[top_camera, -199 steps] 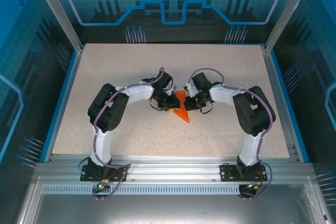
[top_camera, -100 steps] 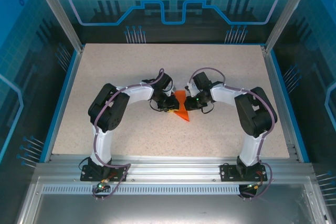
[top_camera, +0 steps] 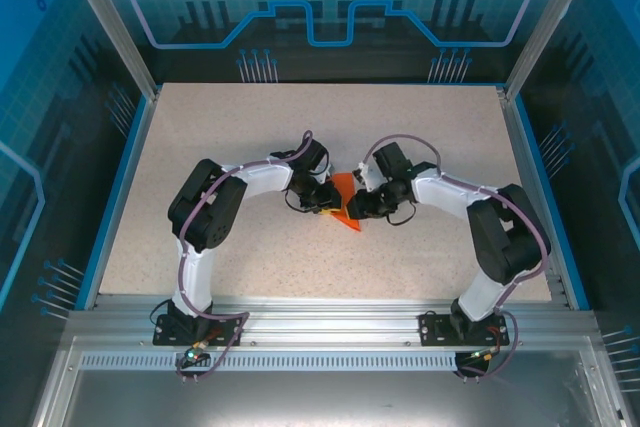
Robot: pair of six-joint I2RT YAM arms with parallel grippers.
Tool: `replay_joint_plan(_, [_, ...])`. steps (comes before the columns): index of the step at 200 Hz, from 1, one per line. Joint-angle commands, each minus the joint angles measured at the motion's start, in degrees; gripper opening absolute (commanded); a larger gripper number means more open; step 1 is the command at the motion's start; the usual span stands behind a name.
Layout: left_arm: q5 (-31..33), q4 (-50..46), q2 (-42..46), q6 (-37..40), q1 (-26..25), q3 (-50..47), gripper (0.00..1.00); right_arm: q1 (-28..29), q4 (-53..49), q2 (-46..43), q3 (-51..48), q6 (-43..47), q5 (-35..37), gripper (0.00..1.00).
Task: Fold a paper plane with a square sheet of paper (fold left side to right side)
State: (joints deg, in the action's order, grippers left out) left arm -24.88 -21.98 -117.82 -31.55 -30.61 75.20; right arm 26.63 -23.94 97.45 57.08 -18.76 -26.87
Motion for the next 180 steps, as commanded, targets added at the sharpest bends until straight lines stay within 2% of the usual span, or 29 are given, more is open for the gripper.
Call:
replay_joint_plan(1, [2.38,-1.23,-2.75,0.03,-0.51,-1.47,0.22,2.1,0.83,2.63,0.53,-2.31,-3.95,0.28])
replay_joint_plan(136, [3.85,-2.43,-2.81,0.69,-0.67,-0.82,0.21,2.33,-2.59,7.0,-1.7,-2.42,3.07,0.27])
replay_joint_plan(180, [4.22,-2.56,-3.24,0.7,-0.59,-0.59,0.21,2.37,-3.72,7.28,-3.3,-2.9,3.55,0.23])
